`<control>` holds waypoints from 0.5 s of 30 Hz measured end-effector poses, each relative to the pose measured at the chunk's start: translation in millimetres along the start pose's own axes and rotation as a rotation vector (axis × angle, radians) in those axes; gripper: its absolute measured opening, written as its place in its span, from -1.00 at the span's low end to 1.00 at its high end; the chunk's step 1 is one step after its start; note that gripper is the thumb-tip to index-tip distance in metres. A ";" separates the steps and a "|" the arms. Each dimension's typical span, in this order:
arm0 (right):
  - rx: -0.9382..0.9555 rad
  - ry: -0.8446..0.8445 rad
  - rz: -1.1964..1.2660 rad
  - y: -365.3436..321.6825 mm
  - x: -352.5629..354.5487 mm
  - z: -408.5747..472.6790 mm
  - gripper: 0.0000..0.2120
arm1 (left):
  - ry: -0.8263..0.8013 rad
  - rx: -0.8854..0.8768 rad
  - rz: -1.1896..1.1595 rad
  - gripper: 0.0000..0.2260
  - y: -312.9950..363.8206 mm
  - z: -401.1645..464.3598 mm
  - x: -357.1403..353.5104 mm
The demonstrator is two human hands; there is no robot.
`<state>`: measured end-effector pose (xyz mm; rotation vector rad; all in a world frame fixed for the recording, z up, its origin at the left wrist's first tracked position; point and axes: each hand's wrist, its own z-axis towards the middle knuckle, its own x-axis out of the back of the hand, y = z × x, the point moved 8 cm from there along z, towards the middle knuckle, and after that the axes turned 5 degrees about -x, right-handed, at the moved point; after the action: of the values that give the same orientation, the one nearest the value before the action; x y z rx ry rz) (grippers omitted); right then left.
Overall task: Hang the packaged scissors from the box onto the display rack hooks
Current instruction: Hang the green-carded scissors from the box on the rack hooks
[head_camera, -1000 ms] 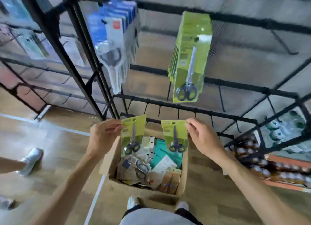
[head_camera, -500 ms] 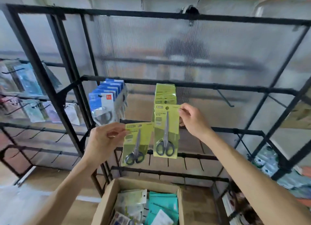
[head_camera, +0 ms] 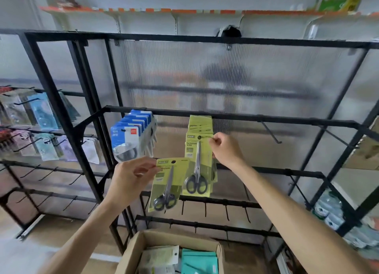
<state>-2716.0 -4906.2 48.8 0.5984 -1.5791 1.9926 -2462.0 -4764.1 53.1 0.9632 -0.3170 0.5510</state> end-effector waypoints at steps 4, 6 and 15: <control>0.013 0.061 -0.066 -0.1 1.1 6.0 -0.68 | 0.004 -0.012 0.002 -0.79 5.9 7.3 -6.5; 0.022 0.077 -0.094 0.6 1.5 8.0 -0.66 | 0.001 -0.023 0.008 -0.79 8.9 10.2 -8.5; 0.330 0.035 -0.128 -20.6 10.0 -43.1 -0.72 | 0.003 -0.022 -0.002 -0.87 4.0 17.1 -4.8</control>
<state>-2711.3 -4859.2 60.9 0.7652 -1.1673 2.1668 -2468.5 -4778.2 62.7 0.9408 -0.3184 0.5458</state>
